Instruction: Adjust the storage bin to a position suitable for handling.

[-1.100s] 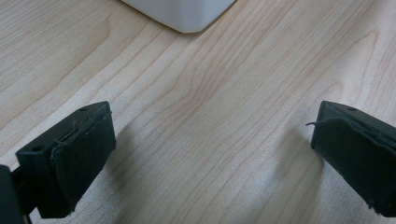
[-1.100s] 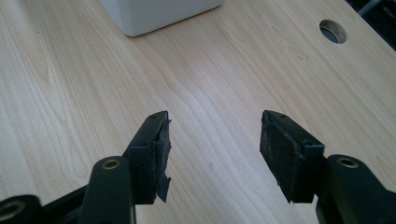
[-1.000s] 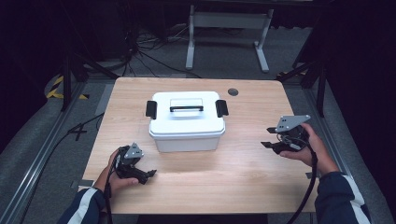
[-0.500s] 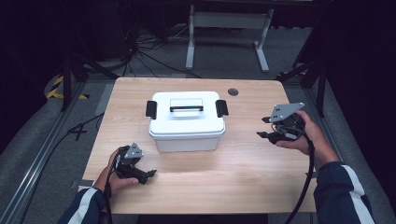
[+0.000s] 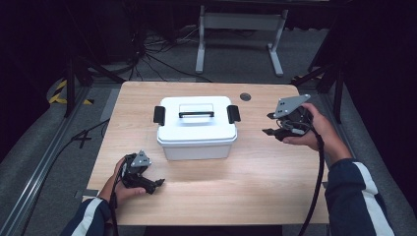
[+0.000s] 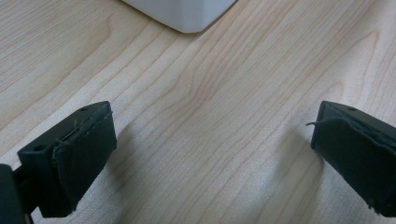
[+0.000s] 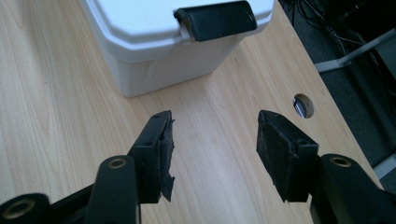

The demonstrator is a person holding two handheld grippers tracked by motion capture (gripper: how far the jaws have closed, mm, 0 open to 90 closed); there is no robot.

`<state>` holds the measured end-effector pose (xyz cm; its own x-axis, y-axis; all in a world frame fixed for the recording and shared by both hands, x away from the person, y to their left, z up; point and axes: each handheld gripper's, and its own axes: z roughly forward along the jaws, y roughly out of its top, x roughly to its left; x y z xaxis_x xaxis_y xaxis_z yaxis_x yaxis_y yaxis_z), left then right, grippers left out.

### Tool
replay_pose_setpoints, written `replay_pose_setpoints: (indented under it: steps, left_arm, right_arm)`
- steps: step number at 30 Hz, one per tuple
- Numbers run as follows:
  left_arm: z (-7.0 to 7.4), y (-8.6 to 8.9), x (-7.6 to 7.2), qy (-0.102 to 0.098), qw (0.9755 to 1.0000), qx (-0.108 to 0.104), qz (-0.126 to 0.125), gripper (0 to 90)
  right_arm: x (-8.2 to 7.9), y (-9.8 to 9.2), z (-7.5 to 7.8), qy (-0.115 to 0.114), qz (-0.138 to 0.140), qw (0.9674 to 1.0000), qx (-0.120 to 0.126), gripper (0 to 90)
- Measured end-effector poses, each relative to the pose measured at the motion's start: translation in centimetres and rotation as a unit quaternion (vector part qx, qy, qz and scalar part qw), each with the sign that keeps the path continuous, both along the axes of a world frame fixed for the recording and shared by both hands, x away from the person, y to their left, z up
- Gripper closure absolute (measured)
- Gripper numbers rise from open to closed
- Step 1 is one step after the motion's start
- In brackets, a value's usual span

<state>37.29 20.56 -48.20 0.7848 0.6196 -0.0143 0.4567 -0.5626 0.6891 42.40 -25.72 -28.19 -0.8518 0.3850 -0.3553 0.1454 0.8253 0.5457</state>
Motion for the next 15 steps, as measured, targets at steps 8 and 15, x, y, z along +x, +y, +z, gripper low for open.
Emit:
replay_pose_setpoints:
  steps: [8, 15]
  left_arm:
    - [0.0, 0.0, 0.0, 0.001, 1.0, -0.001, 0.0, 0.5]
    - [0.0, 0.0, 0.0, 0.001, 1.0, -0.001, 0.0, 0.5]
  right_arm:
    - [0.8, 1.5, 0.7, 0.002, 0.016, 0.9999, 0.001, 46.3]
    - [1.1, 3.1, 1.1, -0.001, 0.025, 0.9997, 0.003, 45.9]
